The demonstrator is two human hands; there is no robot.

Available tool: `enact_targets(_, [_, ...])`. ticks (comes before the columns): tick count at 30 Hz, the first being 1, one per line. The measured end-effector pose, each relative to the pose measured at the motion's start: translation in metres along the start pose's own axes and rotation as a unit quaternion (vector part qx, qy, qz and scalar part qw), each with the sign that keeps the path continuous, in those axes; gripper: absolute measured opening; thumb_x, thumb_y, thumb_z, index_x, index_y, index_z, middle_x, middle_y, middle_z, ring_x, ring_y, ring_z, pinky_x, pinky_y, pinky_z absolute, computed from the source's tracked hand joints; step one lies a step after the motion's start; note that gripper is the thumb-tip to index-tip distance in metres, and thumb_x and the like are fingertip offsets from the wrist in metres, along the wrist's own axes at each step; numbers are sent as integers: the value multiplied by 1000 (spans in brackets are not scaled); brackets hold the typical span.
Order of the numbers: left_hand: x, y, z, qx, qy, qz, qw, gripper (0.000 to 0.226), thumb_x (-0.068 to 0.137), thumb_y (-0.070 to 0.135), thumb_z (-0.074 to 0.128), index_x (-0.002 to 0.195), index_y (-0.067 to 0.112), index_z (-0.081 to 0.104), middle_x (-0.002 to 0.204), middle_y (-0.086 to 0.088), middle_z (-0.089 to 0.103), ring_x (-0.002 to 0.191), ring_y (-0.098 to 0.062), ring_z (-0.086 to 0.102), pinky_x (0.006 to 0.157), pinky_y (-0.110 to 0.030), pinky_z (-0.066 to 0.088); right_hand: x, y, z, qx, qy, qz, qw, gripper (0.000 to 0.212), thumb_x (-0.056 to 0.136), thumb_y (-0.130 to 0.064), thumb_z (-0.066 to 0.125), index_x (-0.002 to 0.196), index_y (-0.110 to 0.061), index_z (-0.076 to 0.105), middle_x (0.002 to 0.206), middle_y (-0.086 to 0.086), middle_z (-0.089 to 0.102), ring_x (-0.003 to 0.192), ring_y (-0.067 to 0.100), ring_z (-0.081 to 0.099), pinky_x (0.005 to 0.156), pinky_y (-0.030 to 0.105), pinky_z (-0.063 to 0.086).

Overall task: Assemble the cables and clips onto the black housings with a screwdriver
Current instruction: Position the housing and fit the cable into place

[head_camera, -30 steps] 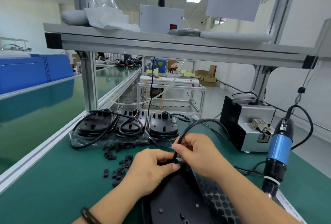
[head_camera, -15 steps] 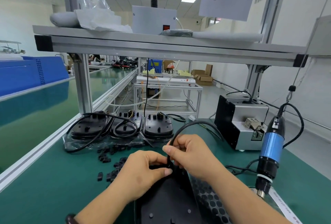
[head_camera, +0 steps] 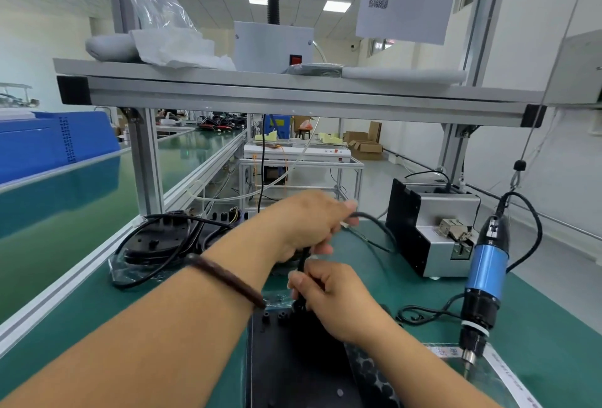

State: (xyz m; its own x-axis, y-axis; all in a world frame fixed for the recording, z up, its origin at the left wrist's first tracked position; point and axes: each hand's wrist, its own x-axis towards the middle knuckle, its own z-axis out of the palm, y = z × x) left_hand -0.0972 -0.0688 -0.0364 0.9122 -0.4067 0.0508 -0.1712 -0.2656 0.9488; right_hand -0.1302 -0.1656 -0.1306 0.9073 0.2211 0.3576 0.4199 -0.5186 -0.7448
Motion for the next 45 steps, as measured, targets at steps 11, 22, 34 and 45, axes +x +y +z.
enact_targets(11, [-28,-42,-38,-522,206,58,825,32,99,40,43,74,19,48,52,8,30,41,-6,26,57,-22,42,-2,6,-3,10,-31,-29,999,12,89,-23,67,80,-16,71,66,-11,55,64,-1,48,66,16,41])
enact_targets(22, [-92,-125,-91,-139,328,-97,930,24,98,32,50,100,13,65,89,-3,65,74,-16,59,70,-33,50,-1,-1,1,-103,-60,-94,988,6,86,-17,71,87,-14,76,79,-15,54,74,-3,52,74,7,40])
enact_targets(34, [-90,-113,-11,394,154,100,901,24,94,46,45,117,43,51,111,22,61,107,2,52,92,-22,40,9,-8,-22,-103,-183,-44,977,13,86,-17,67,87,-25,77,82,-8,66,79,2,59,77,21,48])
enact_targets(45, [-92,-113,-12,399,141,76,903,26,93,41,42,116,37,52,111,8,60,104,-13,54,83,-33,46,105,-41,75,-302,-247,-44,920,21,89,-12,59,100,-4,75,106,4,73,99,18,65,87,29,51])
